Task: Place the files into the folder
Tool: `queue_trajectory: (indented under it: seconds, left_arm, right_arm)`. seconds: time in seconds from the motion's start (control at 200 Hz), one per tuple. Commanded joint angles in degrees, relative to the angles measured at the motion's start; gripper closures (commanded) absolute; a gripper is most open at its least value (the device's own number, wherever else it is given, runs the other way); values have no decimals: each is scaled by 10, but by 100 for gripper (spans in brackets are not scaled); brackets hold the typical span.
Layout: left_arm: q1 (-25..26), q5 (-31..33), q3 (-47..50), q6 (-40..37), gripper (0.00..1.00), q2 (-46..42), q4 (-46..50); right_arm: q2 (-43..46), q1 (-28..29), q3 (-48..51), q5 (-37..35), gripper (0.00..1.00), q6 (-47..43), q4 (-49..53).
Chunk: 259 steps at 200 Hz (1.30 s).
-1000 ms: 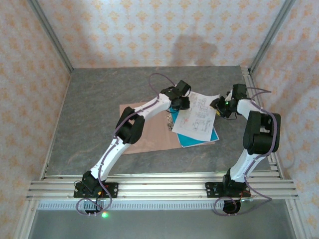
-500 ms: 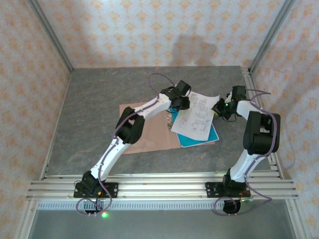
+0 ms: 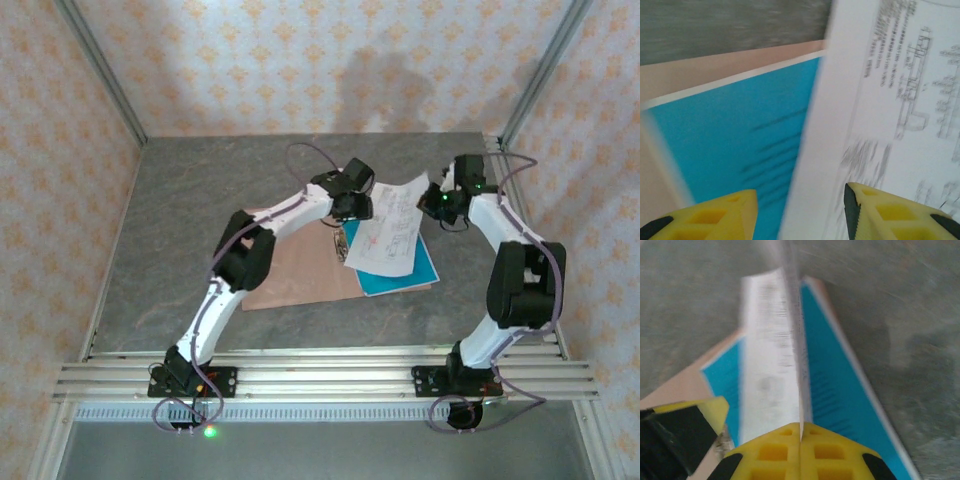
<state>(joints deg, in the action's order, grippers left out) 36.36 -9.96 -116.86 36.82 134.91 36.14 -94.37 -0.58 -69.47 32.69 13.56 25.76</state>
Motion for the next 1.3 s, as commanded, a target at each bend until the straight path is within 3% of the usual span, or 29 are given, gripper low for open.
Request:
queue_trajectory:
  seconds: [0.0, 0.395, 0.691, 0.976, 1.291]
  left_arm:
    - [-29, 57, 100, 36, 51, -144, -14]
    - [-102, 54, 525, 72, 60, -435, -63]
    - [-135, 33, 726, 120, 69, -573, -92]
    - [-154, 40, 784, 127, 74, -637, -69]
    - [-190, 40, 807, 117, 80, -636, -70]
  right_arm:
    - [50, 36, -55, -30, 100, -19, 26]
    - [79, 189, -218, 16, 100, 6, 58]
    - [131, 205, -120, 58, 100, 20, 5]
    - [144, 172, 50, 73, 100, -47, -90]
    - [173, 166, 107, 61, 100, -100, -95]
